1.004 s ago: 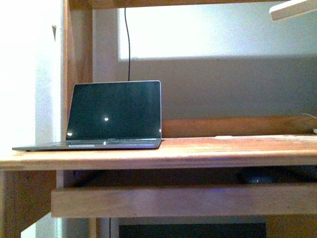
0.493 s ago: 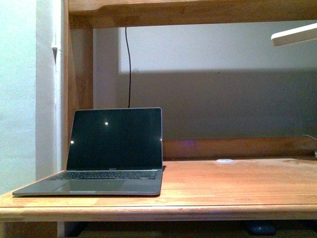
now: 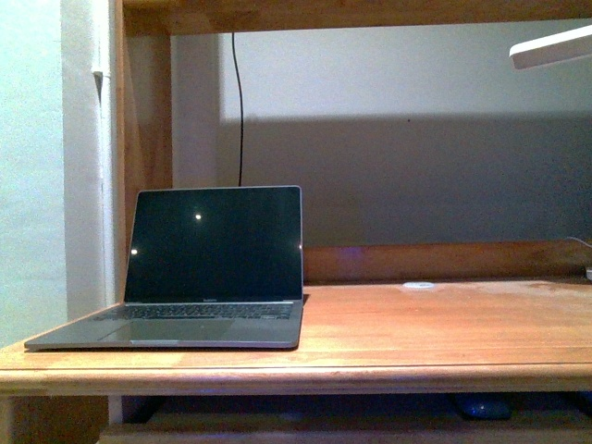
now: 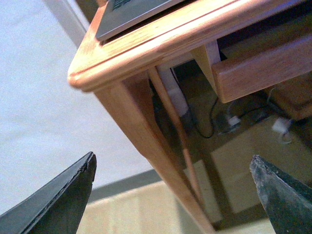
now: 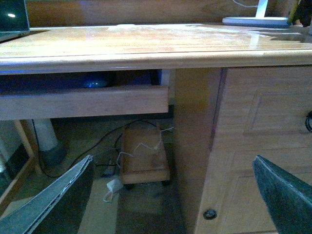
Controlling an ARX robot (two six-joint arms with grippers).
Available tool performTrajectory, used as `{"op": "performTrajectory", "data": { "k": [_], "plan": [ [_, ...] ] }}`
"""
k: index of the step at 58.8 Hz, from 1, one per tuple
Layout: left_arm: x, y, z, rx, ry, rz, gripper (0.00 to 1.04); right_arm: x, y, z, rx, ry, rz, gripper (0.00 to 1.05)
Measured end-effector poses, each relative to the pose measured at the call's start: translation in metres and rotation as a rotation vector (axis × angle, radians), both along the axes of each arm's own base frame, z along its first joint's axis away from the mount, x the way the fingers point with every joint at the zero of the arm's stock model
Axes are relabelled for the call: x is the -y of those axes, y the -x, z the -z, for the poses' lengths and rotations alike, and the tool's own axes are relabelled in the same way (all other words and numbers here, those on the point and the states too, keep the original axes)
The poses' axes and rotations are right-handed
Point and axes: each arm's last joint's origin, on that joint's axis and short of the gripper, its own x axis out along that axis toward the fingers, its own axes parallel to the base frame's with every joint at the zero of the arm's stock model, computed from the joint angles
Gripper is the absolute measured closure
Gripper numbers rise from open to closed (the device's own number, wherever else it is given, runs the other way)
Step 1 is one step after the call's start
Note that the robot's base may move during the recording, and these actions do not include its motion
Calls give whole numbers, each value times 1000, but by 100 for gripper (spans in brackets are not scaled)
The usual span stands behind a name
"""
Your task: Place mouse
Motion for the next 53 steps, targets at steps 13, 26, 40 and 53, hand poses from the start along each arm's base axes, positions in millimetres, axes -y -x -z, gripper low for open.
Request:
{"op": "performTrajectory", "data": {
  "k": [13, 26, 40, 53],
  "plan": [
    [35, -64, 36, 83, -528, 231, 8, 0, 0, 0, 0, 0, 0, 7],
    [59, -90, 49, 148, -717, 346, 8, 0, 0, 0, 0, 0, 0, 7],
    [75, -116, 59, 187, -816, 415, 8, 0, 0, 0, 0, 0, 0, 7],
    [80, -136, 68, 166, -837, 434, 8, 0, 0, 0, 0, 0, 0, 7]
  ]
}}
